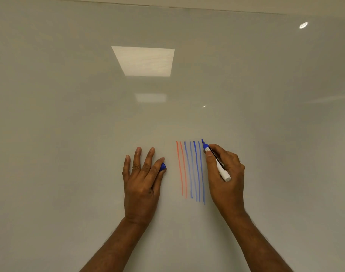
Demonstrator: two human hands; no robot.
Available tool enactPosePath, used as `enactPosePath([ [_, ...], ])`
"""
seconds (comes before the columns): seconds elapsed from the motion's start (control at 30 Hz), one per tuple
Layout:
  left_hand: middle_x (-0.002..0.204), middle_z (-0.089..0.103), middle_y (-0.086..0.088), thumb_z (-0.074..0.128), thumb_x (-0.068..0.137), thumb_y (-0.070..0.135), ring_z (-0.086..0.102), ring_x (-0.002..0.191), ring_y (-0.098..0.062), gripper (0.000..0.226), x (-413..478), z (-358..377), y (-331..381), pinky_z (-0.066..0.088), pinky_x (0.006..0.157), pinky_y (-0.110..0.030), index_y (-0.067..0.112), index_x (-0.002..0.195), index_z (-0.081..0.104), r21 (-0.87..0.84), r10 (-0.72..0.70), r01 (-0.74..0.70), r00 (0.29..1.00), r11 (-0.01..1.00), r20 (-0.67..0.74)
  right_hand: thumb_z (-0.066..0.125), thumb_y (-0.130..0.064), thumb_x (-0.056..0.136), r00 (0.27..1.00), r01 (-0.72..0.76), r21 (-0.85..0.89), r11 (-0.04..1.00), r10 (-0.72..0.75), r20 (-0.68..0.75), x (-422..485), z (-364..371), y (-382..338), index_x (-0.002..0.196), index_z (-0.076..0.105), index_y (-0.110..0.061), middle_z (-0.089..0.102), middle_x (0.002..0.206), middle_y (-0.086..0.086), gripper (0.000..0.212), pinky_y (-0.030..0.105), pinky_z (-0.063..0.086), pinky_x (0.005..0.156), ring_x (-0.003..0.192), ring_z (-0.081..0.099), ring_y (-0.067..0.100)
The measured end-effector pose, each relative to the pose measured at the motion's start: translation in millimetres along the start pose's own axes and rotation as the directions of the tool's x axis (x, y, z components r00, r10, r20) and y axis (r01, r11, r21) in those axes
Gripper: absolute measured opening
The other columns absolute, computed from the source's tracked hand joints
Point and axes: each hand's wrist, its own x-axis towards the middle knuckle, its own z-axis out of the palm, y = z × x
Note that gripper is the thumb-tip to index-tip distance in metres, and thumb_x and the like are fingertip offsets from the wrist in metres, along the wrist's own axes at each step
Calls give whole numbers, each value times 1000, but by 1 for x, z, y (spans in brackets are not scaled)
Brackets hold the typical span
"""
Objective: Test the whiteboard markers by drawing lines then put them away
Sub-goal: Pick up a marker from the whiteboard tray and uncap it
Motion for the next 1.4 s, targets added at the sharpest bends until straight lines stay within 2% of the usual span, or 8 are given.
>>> enactPosePath([
  [0.17, 145, 57, -11, 61, 101, 29, 41, 147, -34, 34, 0, -1, 1, 27, 121, -60, 12, 130, 69, 21, 2, -2, 1000, 1000, 2, 64, -23, 96, 999, -35, -31, 999, 36, 31, -35, -19, 5, 121, 69, -23, 67, 105, -4, 25, 46, 54, 86, 104, 63, 20],
  [0.3, 145, 57, -12, 64, 100, 25, 41, 147, -34, 34, 0, -1, 1, 26, 121, -60, 10, 130, 69, 37, 4, -5, 1000, 999, 6, 62, -33, 94, 998, -46, -73, 996, 49, 38, -77, -36, 19, 118, 71, -25, 66, 103, -8, 27, 45, 53, 85, 100, 64, 19],
  [0.43, 145, 57, -13, 64, 99, 25, 42, 146, -35, 34, 0, -1, 2, 26, 121, -59, 10, 129, 69, 43, 9, -9, 1000, 999, 4, 61, -43, 93, 999, 40, -118, 992, -36, 36, -111, -50, 35, 110, 75, -21, 65, 91, -3, 32, 25, 51, 72, 85, 64, 5],
  [0.57, 145, 57, -13, 62, 101, 27, 41, 146, -35, 34, 0, -2, 2, 26, 122, -58, 10, 130, 69, 49, 7, -8, 1000, 999, 8, 57, -60, 90, 999, -9, -126, 992, 13, 33, -122, -56, 42, 111, 68, -51, 66, 88, -2, 26, 15, 51, 70, 84, 63, 2],
  [0.7, 144, 57, -12, 60, 101, 28, 42, 146, -34, 34, 0, -2, 2, 27, 121, -59, 10, 129, 69, 56, 16, -17, 1000, 998, 4, 64, -43, 92, 1000, -24, -90, 996, 24, -7, -100, -54, 20, 114, 72, -28, 67, 105, -7, 28, 36, 50, 86, 103, 62, 17],
  [0.8, 144, 57, -13, 62, 101, 26, 42, 146, -34, 34, 0, -2, 2, 27, 121, -60, 9, 129, 70, 58, 18, -18, 1000, 998, -2, 64, -26, 96, 1000, -3, -62, 998, 3, 10, -60, -44, -1, 120, 69, -24, 65, 111, -8, 25, 41, 50, 92, 110, 61, 20],
  [1.1, 144, 58, -13, 66, 98, 23, 43, 145, -34, 33, 0, -2, 2, 29, 119, -61, 10, 128, 70, 62, 17, -17, 1000, 998, -5, 57, -35, 98, 995, 95, -17, 995, -95, 11, 17, -9, -5, 125, 66, -27, 68, 108, -7, 29, 49, 53, 90, 106, 63, 16],
  [1.4, 144, 57, -13, 66, 98, 23, 43, 146, -34, 35, -1, -2, 2, 28, 120, -60, 10, 130, 69, 56, 18, -18, 1000, 998, -2, 59, -28, 97, 996, 84, -47, 995, -82, 39, -18, -25, 7, 123, 68, -23, 68, 105, -10, 28, 50, 53, 86, 103, 64, 16],
])
